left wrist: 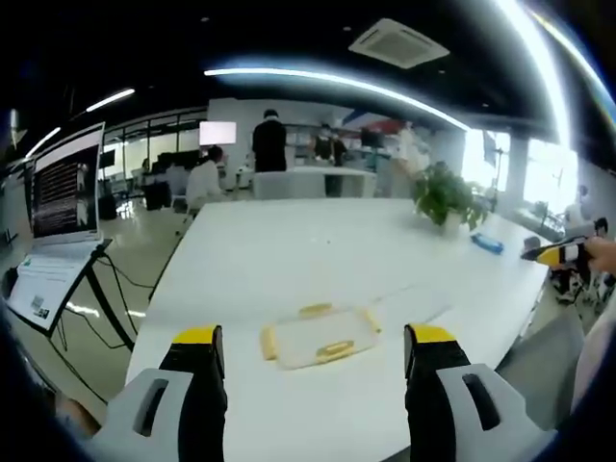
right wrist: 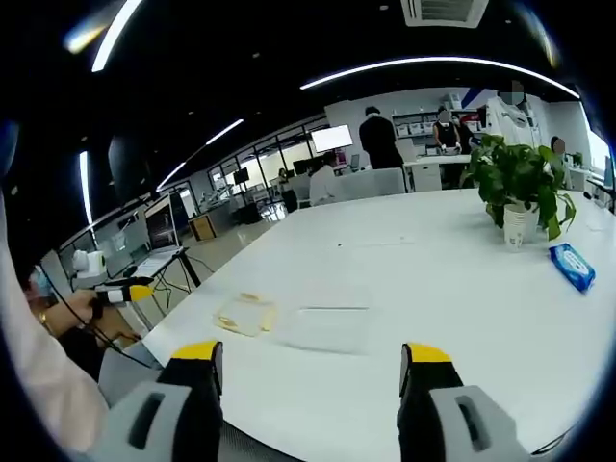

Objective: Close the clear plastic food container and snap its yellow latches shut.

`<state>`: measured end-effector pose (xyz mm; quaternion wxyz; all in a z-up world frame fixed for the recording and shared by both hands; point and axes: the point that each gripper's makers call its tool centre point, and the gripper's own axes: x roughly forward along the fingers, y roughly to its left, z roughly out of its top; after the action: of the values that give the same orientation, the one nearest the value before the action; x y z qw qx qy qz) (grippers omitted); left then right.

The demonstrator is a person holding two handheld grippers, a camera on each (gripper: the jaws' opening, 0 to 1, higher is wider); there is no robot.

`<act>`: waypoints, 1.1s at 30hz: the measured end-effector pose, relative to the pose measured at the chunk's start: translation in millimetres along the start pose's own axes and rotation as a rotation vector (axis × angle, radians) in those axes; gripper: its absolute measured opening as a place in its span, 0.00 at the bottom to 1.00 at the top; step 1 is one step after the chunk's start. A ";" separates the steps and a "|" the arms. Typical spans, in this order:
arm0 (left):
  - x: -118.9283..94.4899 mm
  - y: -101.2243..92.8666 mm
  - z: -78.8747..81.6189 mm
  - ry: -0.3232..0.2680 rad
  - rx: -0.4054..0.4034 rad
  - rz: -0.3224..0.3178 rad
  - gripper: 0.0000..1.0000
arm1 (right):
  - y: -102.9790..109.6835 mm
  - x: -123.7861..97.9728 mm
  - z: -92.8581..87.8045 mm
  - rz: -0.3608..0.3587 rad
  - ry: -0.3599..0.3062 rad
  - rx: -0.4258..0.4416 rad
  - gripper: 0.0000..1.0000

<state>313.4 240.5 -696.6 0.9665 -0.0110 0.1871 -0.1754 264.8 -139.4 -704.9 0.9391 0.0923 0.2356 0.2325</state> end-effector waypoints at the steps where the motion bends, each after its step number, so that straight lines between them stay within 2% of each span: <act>1: -0.1 -0.2 -0.1 0.000 0.001 0.000 0.75 | -0.3 -0.1 0.1 0.000 0.000 0.000 0.75; 12: -0.2 -5.0 -3.6 0.022 0.005 -0.020 0.74 | 1.2 -0.7 -1.6 0.001 0.001 0.003 0.75; 16: -0.7 -2.7 -2.6 0.035 0.035 -0.015 0.74 | 2.0 -1.4 -1.6 -0.001 0.001 0.005 0.75; 20: 0.8 3.1 -2.8 0.030 0.017 0.000 0.75 | 1.3 -1.9 -0.8 -0.004 0.000 0.005 0.75; 24: 1.8 0.8 -3.3 0.017 -0.008 -0.005 0.76 | 0.6 -2.3 -0.1 -0.007 -0.001 0.003 0.75; 33: 6.6 -5.5 -9.1 0.045 0.005 -0.029 0.76 | 2.4 0.0 -2.9 -0.005 0.004 0.012 0.75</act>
<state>314.0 233.5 -706.9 0.9594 -0.0071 0.2083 -0.1900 262.4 -137.1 -706.8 0.9386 0.0969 0.2392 0.2288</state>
